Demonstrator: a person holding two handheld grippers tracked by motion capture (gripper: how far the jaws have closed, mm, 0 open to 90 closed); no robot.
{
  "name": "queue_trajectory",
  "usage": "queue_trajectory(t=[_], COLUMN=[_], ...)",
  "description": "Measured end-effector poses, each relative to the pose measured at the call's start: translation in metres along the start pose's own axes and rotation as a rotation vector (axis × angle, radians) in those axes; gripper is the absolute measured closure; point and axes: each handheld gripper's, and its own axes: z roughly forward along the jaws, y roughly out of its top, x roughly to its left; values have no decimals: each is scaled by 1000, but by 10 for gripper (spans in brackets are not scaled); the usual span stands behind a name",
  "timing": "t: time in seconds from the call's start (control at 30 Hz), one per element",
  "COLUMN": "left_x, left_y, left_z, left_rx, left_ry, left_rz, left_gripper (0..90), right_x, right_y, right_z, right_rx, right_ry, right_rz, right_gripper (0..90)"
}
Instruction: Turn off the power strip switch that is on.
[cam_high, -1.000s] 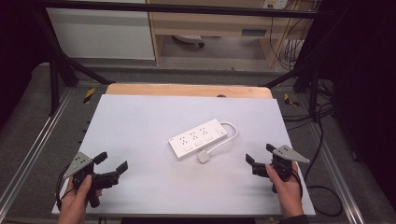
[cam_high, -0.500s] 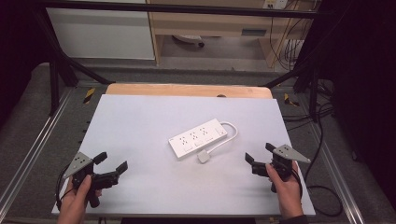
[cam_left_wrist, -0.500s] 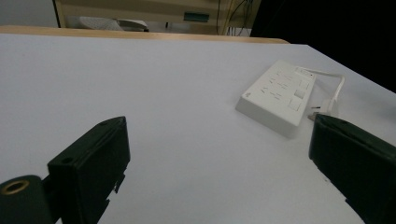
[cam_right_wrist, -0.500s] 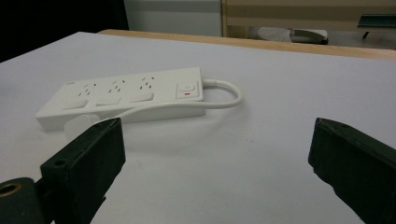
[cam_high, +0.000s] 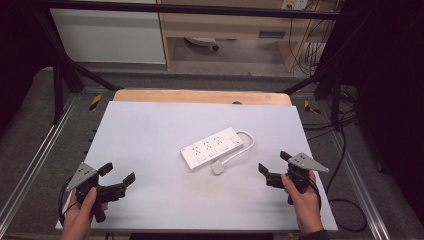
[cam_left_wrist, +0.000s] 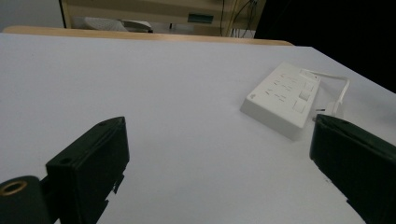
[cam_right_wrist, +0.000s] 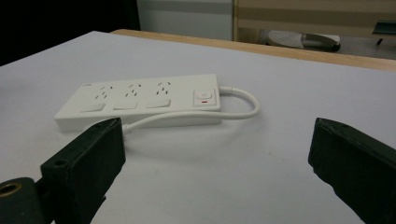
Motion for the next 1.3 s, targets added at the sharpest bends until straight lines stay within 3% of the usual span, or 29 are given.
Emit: queue_trajectory(t=[0.13,0.8,1.3], left_x=[-1,-2,-2], left_y=[0,0,0], left_z=[0,0,0], left_rx=[2,-3,6], left_ry=[-3,-3,-4], left_rz=[2,15,17], left_gripper=[46,47,47], right_x=[3,13,23], right_y=[3,26,45], right_z=[4,20,40], right_rx=[17,52,52], right_ry=[10,61,95], right_rz=[-22,-37,-52], right_gripper=[44,36,39])
